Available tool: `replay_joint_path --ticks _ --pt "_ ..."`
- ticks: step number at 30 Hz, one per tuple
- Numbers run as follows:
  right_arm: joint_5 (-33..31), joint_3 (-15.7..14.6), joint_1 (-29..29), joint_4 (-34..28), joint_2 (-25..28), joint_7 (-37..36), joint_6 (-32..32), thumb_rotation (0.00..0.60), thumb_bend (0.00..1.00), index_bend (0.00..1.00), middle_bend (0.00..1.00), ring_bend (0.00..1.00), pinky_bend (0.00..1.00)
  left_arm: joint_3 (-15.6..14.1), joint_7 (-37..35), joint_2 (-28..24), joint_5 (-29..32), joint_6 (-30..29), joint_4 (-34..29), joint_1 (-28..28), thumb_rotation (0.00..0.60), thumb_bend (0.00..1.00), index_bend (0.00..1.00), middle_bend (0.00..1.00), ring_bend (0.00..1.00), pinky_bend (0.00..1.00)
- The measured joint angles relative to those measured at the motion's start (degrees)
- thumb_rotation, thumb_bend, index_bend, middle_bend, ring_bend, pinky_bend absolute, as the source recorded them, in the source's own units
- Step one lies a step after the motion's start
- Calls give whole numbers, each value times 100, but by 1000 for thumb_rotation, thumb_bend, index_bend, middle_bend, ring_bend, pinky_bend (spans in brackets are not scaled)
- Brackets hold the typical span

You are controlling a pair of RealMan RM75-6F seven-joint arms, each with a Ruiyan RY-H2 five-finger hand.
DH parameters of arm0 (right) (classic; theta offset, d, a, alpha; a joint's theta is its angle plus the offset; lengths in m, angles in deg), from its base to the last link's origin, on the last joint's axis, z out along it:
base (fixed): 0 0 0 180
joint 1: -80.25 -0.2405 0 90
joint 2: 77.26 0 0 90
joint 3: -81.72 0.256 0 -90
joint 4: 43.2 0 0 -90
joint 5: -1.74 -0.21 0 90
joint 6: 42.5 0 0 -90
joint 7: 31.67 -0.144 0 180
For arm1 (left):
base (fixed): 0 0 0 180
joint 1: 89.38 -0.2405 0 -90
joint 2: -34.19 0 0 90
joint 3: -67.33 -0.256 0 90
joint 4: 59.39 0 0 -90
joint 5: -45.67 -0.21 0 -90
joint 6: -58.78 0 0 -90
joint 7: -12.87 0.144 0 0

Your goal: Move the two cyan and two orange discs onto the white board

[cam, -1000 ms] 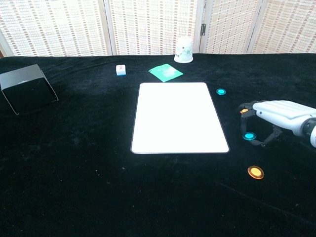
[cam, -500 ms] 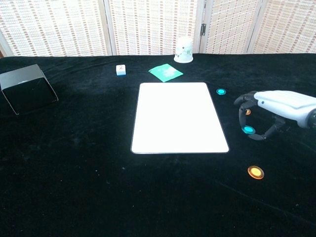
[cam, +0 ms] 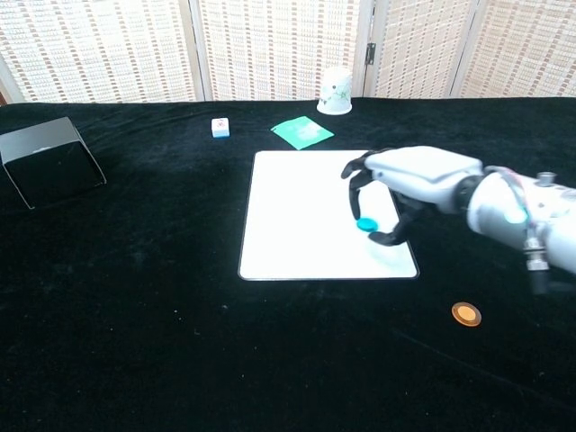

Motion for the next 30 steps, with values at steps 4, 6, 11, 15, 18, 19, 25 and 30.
replay_joint_path --ticks 4,6,11,15,18,19,25,30 --pt "-254 34 -246 59 -257 309 -62 600 399 501 153 4 0 3 -55 18 12 14 59 -2 600 401 115 17 71 0" --pt "-327 34 -335 79 -349 414 -68 600 398 496 151 6 0 7 -75 24 16 18 80 -2 600 401 115 17 71 0" --pt "-467 -21 -470 84 -437 639 -57 600 398 324 125 4 0 13 -108 29 7 7 105 -6 600 401 111 17 71 0" --pt "-531 -65 -488 -19 -373 671 -4 600 398 154 114 0 0 14 -104 29 10 27 108 2 600 401 111 17 71 0" --pt "-536 -79 -462 -107 -271 620 94 600 398 143 113 2 0 14 -83 27 -15 34 84 17 600 401 111 17 71 0" --pt "-534 -73 -447 -124 -234 590 135 600 398 143 114 2 0 15 -78 26 -27 30 72 22 600 401 111 17 71 0" --pt "-679 174 -317 -101 157 263 405 600 398 196 114 14 0 22 -32 1 -34 28 16 31 600 401 112 18 71 0" --pt "-1060 422 -288 256 427 68 422 600 399 258 114 11 0 20 53 -14 -43 31 -64 38 600 401 112 17 71 0"
